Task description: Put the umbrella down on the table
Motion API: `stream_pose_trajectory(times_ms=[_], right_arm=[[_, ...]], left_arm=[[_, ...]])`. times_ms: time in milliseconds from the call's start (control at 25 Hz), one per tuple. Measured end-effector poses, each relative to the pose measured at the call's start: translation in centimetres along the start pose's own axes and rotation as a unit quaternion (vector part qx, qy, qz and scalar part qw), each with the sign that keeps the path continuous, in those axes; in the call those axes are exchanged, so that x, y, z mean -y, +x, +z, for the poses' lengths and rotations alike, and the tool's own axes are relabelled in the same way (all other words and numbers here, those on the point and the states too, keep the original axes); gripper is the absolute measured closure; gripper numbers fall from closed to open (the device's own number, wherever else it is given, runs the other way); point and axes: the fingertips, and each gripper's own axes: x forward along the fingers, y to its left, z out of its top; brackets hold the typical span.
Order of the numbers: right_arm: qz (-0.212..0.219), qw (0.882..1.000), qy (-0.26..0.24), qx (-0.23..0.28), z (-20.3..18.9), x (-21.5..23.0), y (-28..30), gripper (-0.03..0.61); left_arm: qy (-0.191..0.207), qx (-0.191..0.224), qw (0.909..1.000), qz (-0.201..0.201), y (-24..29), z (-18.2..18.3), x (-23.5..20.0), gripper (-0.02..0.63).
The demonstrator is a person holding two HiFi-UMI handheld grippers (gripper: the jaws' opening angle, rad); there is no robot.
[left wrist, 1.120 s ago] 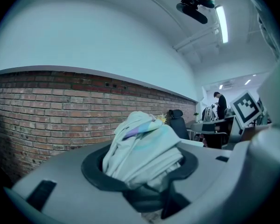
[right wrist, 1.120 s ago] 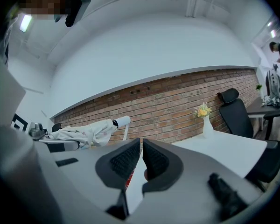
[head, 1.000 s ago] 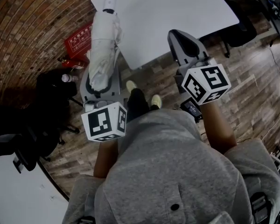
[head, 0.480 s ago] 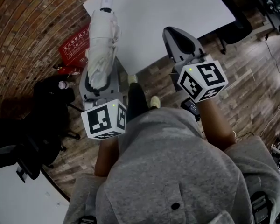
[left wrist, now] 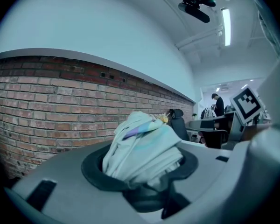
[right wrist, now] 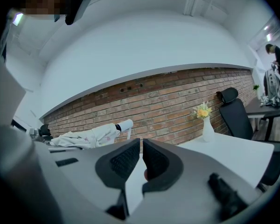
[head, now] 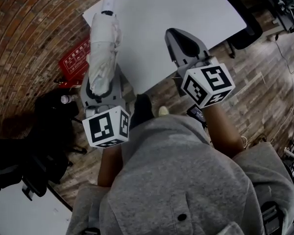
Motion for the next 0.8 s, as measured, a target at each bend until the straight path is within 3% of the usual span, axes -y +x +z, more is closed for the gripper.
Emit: stream_pose_trajectory(times_ms=[800], right_arm=[[-0.049, 0.999, -0.016, -0.007, 1.9, 1.7, 6.8, 0.543]], left_arm=[[0.001, -0.014, 0.9985, -0.053, 7.8, 0.7, -4.9, 0.379]])
